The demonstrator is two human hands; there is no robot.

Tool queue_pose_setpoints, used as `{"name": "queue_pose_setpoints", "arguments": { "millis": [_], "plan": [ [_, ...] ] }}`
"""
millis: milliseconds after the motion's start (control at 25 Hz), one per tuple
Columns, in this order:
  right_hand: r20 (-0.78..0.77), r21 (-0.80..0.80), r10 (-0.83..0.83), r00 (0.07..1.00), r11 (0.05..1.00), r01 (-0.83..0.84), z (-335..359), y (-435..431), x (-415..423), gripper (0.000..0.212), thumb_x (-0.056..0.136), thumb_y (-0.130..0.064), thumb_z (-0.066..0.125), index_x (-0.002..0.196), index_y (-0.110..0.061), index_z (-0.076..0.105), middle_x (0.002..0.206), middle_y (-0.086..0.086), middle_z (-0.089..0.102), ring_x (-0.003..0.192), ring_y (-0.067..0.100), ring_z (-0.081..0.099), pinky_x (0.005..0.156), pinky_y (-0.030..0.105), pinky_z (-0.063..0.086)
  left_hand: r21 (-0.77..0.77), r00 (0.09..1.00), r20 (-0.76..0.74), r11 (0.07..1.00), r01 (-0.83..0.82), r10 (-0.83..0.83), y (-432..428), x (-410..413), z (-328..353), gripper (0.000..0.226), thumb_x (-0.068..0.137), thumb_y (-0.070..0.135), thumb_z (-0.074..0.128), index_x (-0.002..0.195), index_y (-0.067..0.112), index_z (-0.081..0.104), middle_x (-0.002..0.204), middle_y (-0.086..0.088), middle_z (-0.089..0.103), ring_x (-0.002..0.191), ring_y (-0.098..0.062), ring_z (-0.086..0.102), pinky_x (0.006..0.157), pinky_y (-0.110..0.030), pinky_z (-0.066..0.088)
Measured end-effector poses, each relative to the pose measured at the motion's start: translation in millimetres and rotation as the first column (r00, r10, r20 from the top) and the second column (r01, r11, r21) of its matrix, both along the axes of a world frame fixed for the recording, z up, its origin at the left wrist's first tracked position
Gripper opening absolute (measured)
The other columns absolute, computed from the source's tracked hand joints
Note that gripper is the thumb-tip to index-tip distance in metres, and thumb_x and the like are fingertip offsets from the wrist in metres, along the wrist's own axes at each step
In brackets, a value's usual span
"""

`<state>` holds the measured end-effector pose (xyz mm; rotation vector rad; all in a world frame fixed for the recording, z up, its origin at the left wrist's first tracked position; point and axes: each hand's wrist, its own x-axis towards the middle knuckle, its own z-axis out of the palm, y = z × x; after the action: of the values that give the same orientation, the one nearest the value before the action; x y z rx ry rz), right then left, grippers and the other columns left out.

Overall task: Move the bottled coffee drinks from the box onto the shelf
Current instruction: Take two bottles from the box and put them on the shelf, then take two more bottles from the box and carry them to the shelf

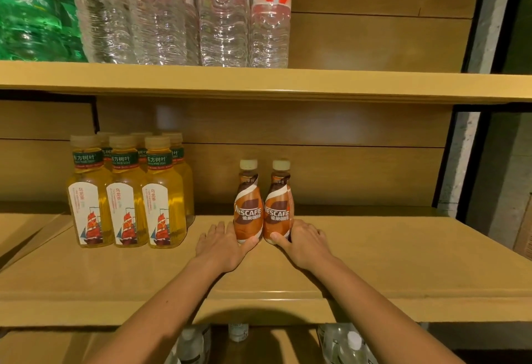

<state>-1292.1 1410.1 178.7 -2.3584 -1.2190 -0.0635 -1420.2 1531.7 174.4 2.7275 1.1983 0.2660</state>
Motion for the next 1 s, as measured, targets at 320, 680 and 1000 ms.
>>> {"name": "queue_pose_setpoints", "arguments": {
  "millis": [320, 680, 1000],
  "plan": [
    [-0.016, -0.034, -0.023, 1.0, 0.999, 0.022, -2.3, 32.8, 21.0, 0.063, 0.089, -0.061, 0.041, 0.13, -0.014, 0.044, 0.132, 0.007, 0.053, 0.125, 0.025, 0.046, 0.107, 0.047, 0.031, -0.006, 0.999, -0.049, 1.0, -0.007, 0.006, 25.6, 17.8, 1.6, 0.082, 0.085, 0.073, 0.018, 0.15, 0.024, 0.015, 0.157, -0.008, 0.017, 0.145, -0.028, 0.013, 0.117, -0.048, 0.011],
    [0.127, -0.178, -0.034, 0.991, 0.982, 0.057, 15.8, -54.5, -17.7, 0.073, 0.089, -0.061, 0.041, 0.14, -0.008, 0.035, 0.143, 0.013, 0.044, 0.13, 0.029, 0.042, 0.111, 0.046, 0.03, 0.12, 0.998, 0.052, 0.993, 0.019, -0.025, -49.1, -38.4, 27.1, 0.079, 0.088, 0.066, 0.03, 0.143, 0.01, 0.031, 0.149, -0.011, 0.037, 0.137, -0.027, 0.035, 0.112, -0.041, 0.028],
    [0.182, -0.091, -0.298, 0.937, 0.944, 0.318, 44.5, -248.9, -41.0, 0.061, 0.092, -0.049, 0.047, 0.136, -0.007, 0.04, 0.136, 0.015, 0.05, 0.124, 0.032, 0.046, 0.103, 0.043, 0.04, 0.29, 0.807, 0.269, 0.843, 0.453, -0.526, -232.2, -28.5, 65.8, 0.068, 0.09, 0.057, 0.042, 0.14, 0.011, 0.038, 0.136, -0.01, 0.051, 0.123, -0.027, 0.049, 0.097, -0.037, 0.042]
  ]
}}
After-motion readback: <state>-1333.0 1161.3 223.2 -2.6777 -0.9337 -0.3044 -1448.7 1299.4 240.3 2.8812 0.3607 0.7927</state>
